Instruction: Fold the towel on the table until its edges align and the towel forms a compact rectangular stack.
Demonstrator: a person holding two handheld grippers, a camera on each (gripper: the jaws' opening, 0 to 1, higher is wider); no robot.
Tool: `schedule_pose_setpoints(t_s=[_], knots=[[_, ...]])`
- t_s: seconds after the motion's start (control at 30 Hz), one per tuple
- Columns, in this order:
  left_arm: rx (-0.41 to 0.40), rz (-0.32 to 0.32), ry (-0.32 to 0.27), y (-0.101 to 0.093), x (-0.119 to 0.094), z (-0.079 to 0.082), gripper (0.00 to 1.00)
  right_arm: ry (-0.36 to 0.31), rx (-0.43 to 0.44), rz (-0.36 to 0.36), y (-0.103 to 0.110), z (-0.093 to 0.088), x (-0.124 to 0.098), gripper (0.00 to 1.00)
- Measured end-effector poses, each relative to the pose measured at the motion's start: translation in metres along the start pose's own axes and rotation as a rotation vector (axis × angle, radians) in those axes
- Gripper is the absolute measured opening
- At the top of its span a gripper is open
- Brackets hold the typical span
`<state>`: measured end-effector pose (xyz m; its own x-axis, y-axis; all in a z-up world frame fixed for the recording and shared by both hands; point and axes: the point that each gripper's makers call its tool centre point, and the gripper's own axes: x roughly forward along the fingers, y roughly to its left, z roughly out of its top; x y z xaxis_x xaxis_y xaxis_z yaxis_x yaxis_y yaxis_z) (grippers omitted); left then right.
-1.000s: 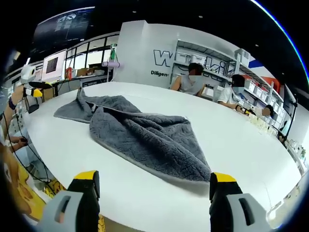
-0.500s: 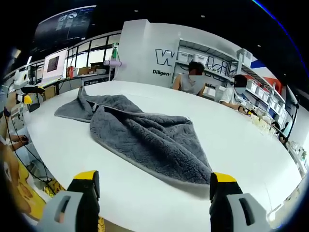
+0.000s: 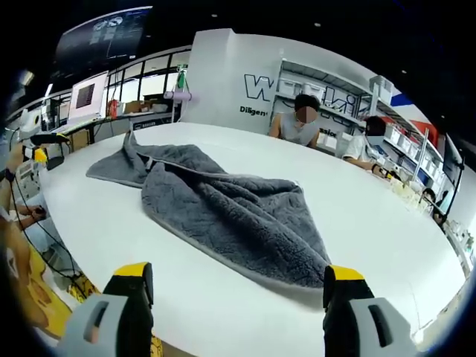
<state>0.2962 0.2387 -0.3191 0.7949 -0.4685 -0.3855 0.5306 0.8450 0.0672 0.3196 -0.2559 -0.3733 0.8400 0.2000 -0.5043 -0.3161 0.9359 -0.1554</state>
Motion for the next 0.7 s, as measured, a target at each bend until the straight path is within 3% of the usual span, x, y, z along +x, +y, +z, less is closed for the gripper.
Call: schedule_pose_setpoints(t_s=[0.27,0.43,0.7], knots=[[0.001,0.046,-0.001,0.01,-0.005,0.001,0.99,0.0,0.0,0.007,0.001,0.0,0.002,0.99],[0.046,0.093,0.013,0.015,-0.006,0.001,0.99,-0.002,-0.001,0.012,0.002,0.0,0.002,0.99],[0.122,0.058,0.033,0.005,0.004,0.002,0.95,0.001,-0.005,0.012,0.003,-0.002,0.0,0.99]])
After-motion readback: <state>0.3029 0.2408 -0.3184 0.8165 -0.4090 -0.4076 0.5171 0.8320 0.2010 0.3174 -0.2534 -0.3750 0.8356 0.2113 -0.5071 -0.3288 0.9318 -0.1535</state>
